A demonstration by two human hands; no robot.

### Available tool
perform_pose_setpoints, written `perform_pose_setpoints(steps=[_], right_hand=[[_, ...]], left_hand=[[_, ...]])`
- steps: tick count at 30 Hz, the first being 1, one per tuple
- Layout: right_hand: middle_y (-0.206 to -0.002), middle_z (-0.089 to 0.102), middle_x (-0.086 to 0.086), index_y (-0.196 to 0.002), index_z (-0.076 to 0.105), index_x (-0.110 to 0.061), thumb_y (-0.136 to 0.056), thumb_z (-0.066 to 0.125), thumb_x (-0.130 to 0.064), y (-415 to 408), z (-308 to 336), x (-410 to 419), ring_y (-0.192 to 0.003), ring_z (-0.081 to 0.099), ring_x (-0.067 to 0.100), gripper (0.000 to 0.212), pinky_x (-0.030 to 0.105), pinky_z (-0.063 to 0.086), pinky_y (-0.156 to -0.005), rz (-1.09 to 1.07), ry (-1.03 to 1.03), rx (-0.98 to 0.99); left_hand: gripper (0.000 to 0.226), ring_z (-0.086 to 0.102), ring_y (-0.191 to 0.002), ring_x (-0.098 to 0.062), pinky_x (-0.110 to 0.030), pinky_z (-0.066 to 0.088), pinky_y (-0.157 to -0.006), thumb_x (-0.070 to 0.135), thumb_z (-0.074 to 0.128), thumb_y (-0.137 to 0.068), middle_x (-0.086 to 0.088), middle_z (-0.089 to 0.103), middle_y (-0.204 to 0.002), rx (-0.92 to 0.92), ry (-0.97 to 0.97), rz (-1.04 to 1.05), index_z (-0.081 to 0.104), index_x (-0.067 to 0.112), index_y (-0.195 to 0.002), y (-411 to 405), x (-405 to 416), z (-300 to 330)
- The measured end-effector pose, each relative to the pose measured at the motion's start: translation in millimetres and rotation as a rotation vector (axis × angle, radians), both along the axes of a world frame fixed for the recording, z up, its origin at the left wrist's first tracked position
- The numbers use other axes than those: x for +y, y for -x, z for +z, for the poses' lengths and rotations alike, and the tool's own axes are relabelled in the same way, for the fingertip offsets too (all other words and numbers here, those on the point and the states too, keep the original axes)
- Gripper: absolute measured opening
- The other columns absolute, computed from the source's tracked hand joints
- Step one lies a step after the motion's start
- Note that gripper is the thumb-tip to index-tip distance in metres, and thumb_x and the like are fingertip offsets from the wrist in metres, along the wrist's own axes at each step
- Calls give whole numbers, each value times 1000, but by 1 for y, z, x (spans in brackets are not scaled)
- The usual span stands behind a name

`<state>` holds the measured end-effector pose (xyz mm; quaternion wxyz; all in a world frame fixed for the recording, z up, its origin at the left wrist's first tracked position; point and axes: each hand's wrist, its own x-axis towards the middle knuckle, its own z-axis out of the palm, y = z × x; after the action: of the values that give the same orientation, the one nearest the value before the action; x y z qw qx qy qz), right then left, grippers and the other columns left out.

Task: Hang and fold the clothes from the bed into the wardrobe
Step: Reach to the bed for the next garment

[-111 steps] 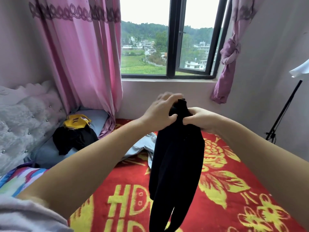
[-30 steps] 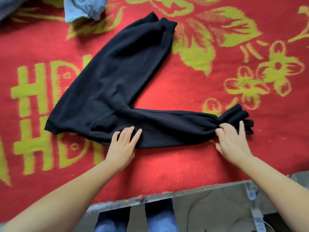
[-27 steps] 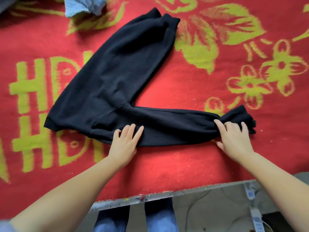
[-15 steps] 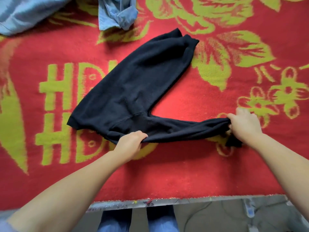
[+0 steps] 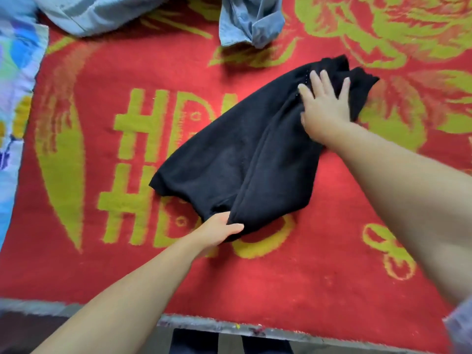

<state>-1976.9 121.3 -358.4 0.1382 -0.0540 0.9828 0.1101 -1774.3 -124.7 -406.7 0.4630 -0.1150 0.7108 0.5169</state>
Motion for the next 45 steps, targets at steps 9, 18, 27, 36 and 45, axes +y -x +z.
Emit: perform_pose_setpoints(steps=[9, 18, 27, 36, 45], right_hand=[[-160, 3, 14, -153, 11, -10, -98, 40, -42, -156, -48, -42, -148, 0, 27, 70, 49, 4, -117, -13, 449, -217], [-145, -26, 38, -147, -24, -21, -92, 51, -34, -226, -63, -131, -138, -23, 49, 94, 71, -10, -104, 153, 98, -329], [-160, 15, 8, -142, 40, -24, -91, 46, -4, -215, -45, -104, -148, 12, 28, 55, 53, 8, -116, 201, 330, -344], [-116, 59, -11, -117, 62, -11, -88, 48, 4, -269, 17, -41, -112, 50, 2, 36, 23, 36, -98, -179, 1135, -919], [-123, 63, 9, -128, 56, -8, -92, 54, 0, -202, -46, 12, -108, 58, 19, 37, 29, 47, -89, -1139, 1314, -192]], left_hand=[[25, 57, -74, -13, -26, 48, -69, -1, 49, -94, -9, 61, -87, -10, -28, 88, 58, 0, -116, 9, -3, 17], [67, 29, -137, -30, -40, 26, -112, 25, 60, -91, -14, 33, -147, 466, 712, -99, 28, 10, -148, 109, -93, 7], [18, 62, -86, -24, -36, 49, -80, 12, 57, -89, -16, 68, -104, 168, 306, -19, 62, 9, -106, 110, -110, 37], [43, 36, -31, -13, -19, 38, -42, 22, 51, -91, -1, 39, -38, -545, 77, -238, 55, 17, -49, 88, -101, 112], [38, 68, -87, -23, -33, 54, -72, 12, 24, -101, -12, 69, -106, -266, -92, 750, 48, 1, -129, 146, 11, 43]])
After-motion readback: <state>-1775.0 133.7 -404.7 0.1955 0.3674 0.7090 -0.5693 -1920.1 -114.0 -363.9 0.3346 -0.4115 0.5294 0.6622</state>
